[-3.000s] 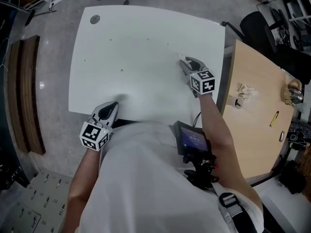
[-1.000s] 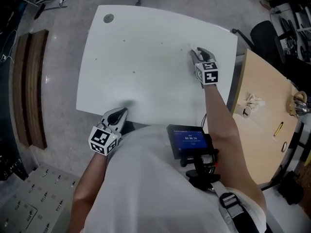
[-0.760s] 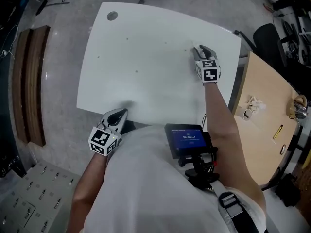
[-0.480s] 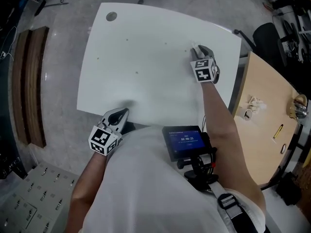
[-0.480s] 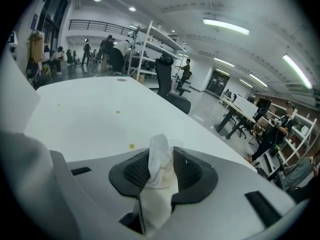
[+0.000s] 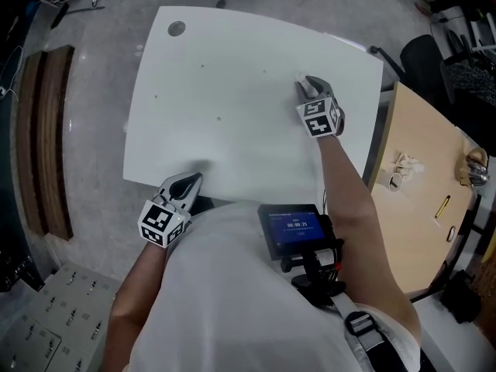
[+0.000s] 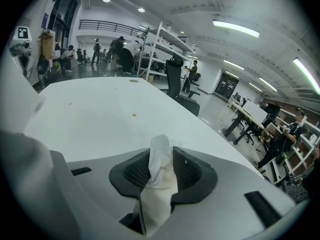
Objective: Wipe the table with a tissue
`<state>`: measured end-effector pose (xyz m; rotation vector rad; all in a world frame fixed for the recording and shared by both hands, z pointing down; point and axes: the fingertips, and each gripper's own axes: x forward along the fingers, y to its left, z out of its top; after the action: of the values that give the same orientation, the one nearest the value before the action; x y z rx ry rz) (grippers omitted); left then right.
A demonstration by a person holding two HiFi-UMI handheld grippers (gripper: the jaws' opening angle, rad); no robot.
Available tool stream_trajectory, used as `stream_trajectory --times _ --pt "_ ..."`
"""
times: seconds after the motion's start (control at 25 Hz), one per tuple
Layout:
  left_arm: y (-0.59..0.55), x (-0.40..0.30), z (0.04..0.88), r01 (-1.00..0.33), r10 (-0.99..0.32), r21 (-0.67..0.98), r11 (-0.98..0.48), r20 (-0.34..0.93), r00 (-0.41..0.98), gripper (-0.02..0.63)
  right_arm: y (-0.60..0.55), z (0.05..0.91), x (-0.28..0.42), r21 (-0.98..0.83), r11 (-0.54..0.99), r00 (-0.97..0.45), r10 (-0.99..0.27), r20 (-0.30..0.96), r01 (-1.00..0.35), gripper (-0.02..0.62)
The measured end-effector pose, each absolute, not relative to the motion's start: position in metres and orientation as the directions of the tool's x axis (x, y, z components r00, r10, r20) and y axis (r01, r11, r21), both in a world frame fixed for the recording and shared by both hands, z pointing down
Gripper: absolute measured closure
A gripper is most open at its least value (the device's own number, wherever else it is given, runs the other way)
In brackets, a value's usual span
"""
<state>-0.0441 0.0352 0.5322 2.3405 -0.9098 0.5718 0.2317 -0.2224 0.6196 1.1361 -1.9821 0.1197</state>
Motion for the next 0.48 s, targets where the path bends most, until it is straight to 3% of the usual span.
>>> stream_trajectory --times 0.48 --pt "0.033 -0.044 0.531 -0.694 -0.46 0.341 -0.634 0.555 0.693 0.603 -0.184 0.62 0.173 0.259 0.739 -0.393 -0.581 0.713 -0.622 0.485"
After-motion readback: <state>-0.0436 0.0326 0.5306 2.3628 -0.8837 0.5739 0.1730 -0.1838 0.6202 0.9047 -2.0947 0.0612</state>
